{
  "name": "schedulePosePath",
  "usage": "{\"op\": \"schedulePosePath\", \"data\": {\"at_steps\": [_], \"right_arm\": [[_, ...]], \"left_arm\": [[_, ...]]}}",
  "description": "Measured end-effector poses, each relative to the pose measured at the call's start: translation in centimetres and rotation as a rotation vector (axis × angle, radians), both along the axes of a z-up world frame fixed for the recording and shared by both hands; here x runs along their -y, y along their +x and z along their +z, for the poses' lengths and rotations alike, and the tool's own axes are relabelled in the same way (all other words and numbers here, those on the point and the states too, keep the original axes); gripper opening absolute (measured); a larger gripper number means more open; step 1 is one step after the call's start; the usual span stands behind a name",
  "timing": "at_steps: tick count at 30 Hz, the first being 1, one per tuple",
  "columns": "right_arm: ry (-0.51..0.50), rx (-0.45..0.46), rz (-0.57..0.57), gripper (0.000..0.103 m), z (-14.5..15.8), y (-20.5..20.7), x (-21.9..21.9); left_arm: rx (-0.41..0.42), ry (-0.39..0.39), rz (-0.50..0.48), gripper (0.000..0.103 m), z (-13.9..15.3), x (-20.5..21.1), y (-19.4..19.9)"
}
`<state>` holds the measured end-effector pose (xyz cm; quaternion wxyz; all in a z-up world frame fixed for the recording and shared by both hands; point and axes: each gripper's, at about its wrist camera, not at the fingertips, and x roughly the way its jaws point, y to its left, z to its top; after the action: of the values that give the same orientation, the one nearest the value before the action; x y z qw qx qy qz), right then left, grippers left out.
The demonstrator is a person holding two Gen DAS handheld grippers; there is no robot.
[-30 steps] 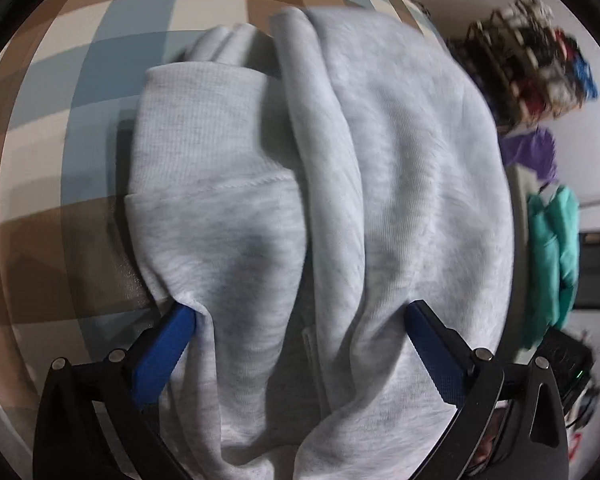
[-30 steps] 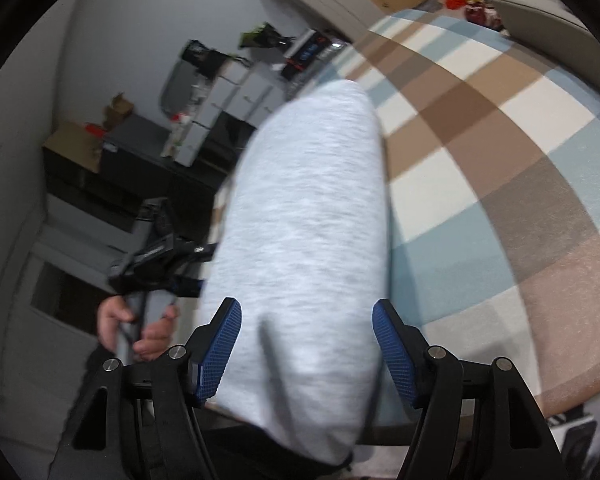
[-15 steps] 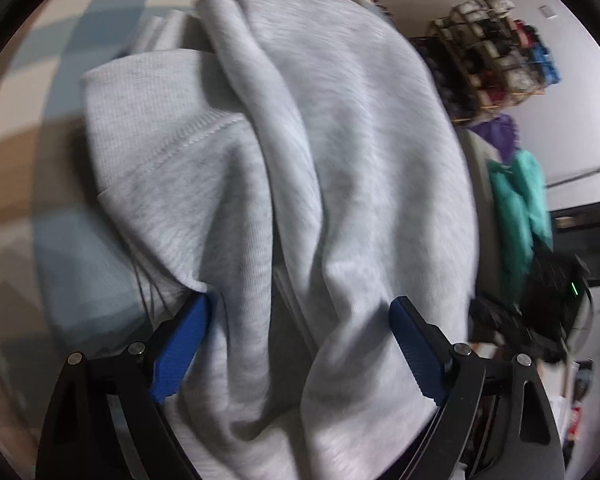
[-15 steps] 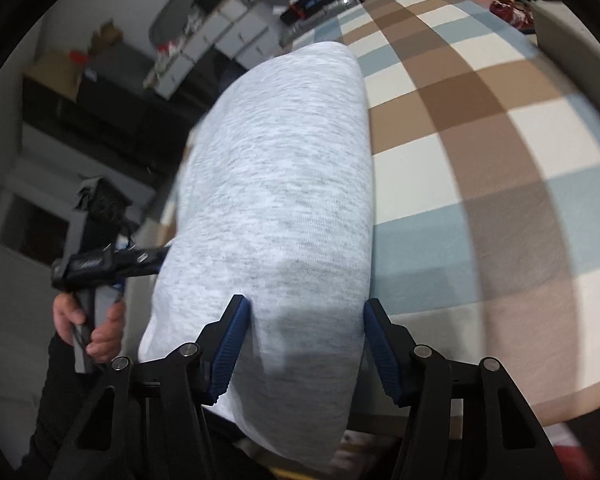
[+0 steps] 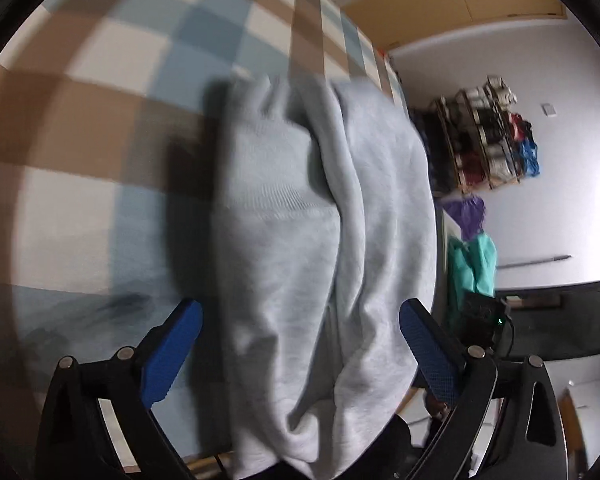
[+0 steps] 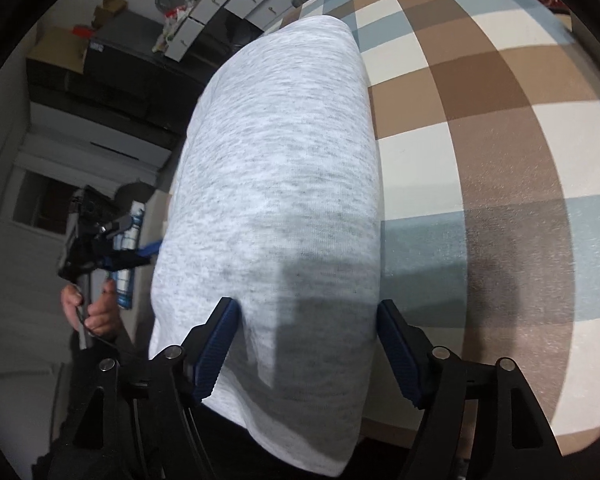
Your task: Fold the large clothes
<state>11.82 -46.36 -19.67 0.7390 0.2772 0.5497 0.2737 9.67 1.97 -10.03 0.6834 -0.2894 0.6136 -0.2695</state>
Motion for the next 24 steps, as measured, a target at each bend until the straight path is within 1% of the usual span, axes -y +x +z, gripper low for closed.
{"op": "schedulePosePath", "data": {"at_steps": [3, 4, 5, 6, 8, 12, 16, 18, 20, 22, 24], "right_arm": [[0.023, 0.002, 0.006, 0.072, -0.3, 0.0, 0.5], [0.026, 0.003, 0.011, 0.072, -0.3, 0.1, 0.5], [0.027, 0.005, 0.017, 0.072, -0.3, 0.0, 0.6], [0.03, 0.006, 0.023, 0.073, -0.3, 0.1, 0.6], [0.043, 0.004, 0.033, 0.073, -0.3, 0.2, 0.8], [0.107, -0.015, 0.053, 0.076, -1.2, 1.5, 1.3], [0.162, -0.029, 0.073, 0.081, -2.0, 2.8, 1.5], [0.169, -0.028, 0.084, 0.083, -2.1, 3.3, 1.3], [0.174, -0.023, 0.091, 0.085, -1.9, 3.3, 1.5], [0.169, -0.022, 0.093, 0.086, -1.8, 3.5, 1.3], [0.164, -0.016, 0.09, 0.086, -1.7, 3.3, 1.5]], "left_arm": [[-0.011, -0.027, -0.046, 0.096, -0.9, 1.5, 0.4], [-0.019, -0.042, -0.039, 0.096, -1.1, 1.7, 0.7], [-0.028, -0.044, -0.035, 0.097, -0.5, 2.6, 1.5], [-0.047, -0.041, -0.036, 0.097, -0.7, 2.6, 1.7], [-0.07, -0.057, -0.063, 0.101, -0.9, 2.6, 2.1], [-0.091, -0.037, -0.092, 0.101, -0.3, 1.8, 1.5], [-0.067, 0.017, -0.164, 0.101, 0.4, 1.8, 1.0], [-0.069, 0.034, -0.175, 0.101, 0.3, 1.5, 0.9], [-0.094, 0.043, -0.175, 0.101, 0.3, 1.6, 1.0], [-0.12, 0.082, -0.154, 0.101, 0.4, 1.4, 1.5], [-0.16, 0.082, -0.138, 0.101, 0.4, 1.6, 2.2]]}}
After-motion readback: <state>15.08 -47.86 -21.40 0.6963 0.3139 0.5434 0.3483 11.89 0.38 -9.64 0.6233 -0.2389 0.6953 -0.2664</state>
